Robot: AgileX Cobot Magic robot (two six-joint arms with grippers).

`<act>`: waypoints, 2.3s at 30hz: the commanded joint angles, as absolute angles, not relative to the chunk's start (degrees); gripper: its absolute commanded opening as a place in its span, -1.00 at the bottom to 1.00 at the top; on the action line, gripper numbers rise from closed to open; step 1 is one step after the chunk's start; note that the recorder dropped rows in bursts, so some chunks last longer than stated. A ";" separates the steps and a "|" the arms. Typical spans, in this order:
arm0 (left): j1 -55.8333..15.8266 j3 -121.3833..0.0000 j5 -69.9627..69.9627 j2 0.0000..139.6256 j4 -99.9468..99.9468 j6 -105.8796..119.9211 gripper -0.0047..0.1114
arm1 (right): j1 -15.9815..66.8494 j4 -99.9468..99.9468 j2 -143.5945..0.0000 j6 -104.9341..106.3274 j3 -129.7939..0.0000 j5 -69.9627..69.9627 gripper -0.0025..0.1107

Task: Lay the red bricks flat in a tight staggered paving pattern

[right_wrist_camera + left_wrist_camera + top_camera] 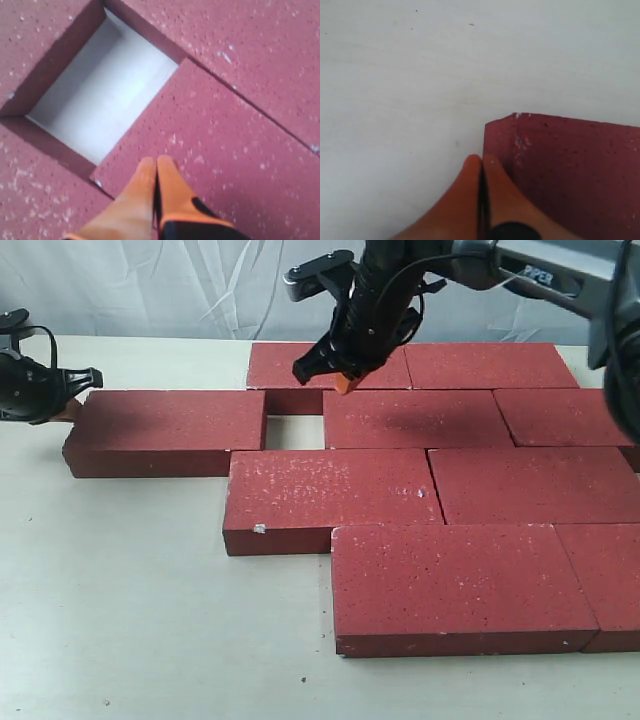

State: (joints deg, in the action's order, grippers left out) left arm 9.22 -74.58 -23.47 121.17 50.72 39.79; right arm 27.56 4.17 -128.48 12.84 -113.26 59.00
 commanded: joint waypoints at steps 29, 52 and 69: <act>-0.11 -74.76 -21.95 121.00 56.33 39.70 -0.92 | 22.26 1.58 -90.84 12.99 -58.43 37.80 -0.97; -6.24 -74.76 -18.64 123.30 56.97 39.59 -0.66 | 22.26 1.58 -90.84 12.99 -58.43 37.08 -0.97; 0.85 -74.76 -26.28 122.00 45.37 37.74 0.15 | 22.26 1.58 -90.84 12.99 -58.34 36.67 -0.97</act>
